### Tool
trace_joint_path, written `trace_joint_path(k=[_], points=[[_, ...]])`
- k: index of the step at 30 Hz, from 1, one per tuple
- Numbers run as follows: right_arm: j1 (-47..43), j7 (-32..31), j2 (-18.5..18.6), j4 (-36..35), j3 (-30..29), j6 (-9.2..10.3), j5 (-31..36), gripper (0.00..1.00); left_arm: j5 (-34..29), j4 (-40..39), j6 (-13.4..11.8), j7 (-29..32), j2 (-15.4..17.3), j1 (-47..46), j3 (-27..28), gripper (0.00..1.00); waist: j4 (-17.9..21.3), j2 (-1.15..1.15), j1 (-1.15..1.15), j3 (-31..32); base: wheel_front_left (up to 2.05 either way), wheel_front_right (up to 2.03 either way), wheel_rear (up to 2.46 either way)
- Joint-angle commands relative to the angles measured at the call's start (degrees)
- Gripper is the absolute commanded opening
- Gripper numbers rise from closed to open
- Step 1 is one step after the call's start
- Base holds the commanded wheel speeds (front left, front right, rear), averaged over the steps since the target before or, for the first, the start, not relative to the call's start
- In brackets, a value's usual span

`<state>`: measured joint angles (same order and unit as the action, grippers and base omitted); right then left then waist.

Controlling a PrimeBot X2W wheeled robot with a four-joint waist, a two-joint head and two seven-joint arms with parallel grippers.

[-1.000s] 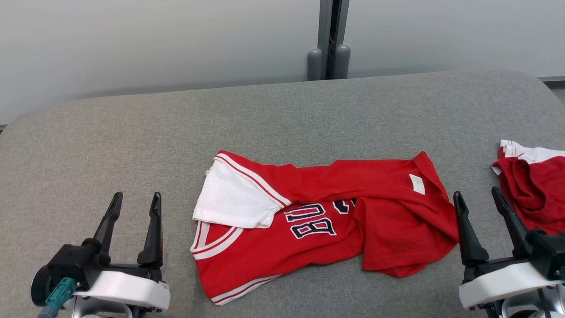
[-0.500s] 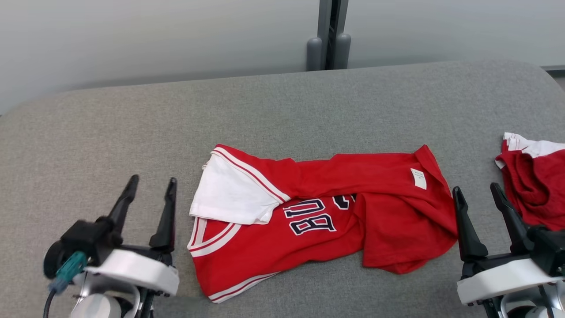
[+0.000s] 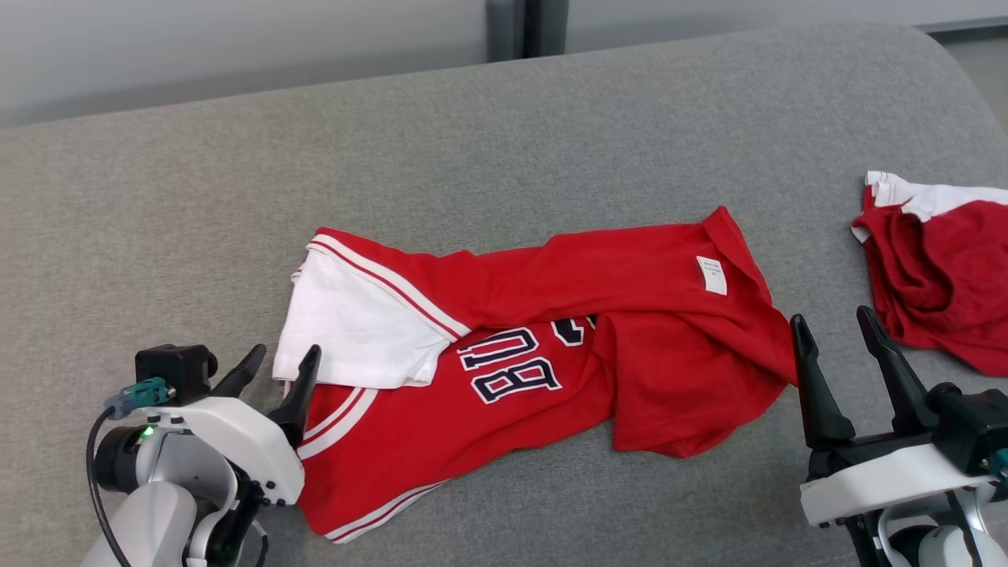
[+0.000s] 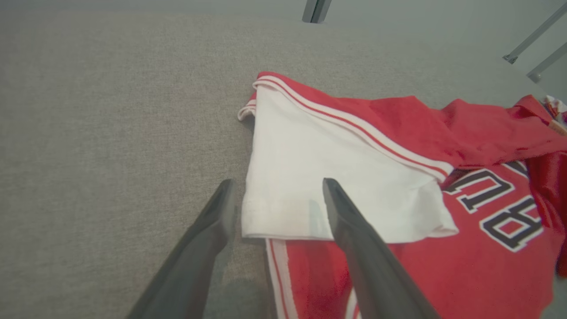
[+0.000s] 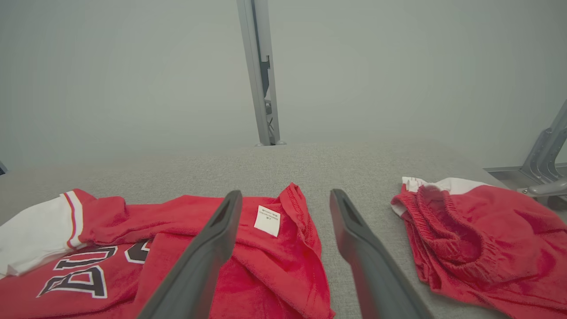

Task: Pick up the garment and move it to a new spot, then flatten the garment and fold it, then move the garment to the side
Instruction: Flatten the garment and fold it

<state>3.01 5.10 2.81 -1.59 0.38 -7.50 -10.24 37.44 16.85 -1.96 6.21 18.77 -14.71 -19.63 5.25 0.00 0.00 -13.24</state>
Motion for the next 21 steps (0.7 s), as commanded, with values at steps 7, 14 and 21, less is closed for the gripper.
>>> trace_joint_path(k=[7,14,21], points=[[1.16,1.16,0.25,0.98,-0.15,0.02,-0.46,1.00,1.30,3.10,0.90,0.63,1.07,-1.69,0.86,1.00,1.19,0.00,0.00,-1.55,0.00,0.00,0.00],[1.98,1.55,0.25,1.33,-0.93,0.02,-0.25,1.00,2.38,1.71,2.10,1.32,1.27,-1.03,0.53,0.20,0.58,0.00,0.00,-1.97,0.00,0.00,0.00],[2.86,1.88,0.26,1.33,-1.92,0.02,-0.39,1.00,1.87,-1.42,2.19,0.85,1.87,-0.47,0.12,0.00,0.13,0.00,0.00,-2.14,0.00,0.00,0.00]])
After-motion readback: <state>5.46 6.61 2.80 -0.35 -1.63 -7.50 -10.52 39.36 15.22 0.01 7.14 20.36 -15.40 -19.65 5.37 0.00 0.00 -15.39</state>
